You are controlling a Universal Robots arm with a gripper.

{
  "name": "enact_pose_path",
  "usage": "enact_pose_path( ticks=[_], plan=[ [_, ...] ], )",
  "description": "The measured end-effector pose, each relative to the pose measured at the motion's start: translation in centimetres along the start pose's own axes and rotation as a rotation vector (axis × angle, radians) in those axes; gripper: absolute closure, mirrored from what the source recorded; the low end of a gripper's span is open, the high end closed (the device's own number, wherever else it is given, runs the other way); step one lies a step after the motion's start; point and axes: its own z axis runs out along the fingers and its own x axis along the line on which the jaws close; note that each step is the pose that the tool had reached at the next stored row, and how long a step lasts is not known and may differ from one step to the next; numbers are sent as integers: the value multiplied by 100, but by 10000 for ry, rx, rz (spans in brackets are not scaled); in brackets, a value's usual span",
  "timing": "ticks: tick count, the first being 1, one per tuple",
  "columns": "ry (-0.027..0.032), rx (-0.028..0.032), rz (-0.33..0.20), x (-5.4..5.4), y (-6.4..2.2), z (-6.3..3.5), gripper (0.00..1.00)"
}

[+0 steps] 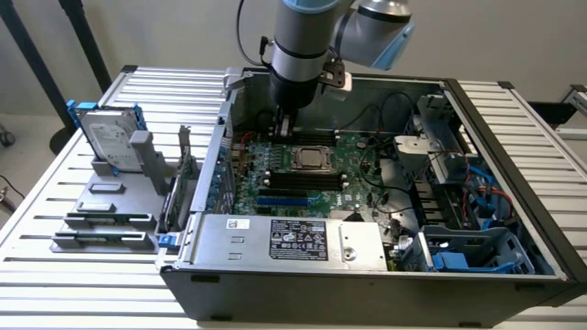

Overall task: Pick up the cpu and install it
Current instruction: 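Install the first cpu locking lever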

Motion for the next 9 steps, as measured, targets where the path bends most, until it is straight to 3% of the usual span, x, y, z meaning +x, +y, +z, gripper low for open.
enact_pose_path(
  ticks=[9],
  plan=[
    [-110,-184,-794,24,-3,-9,89]
  ],
)
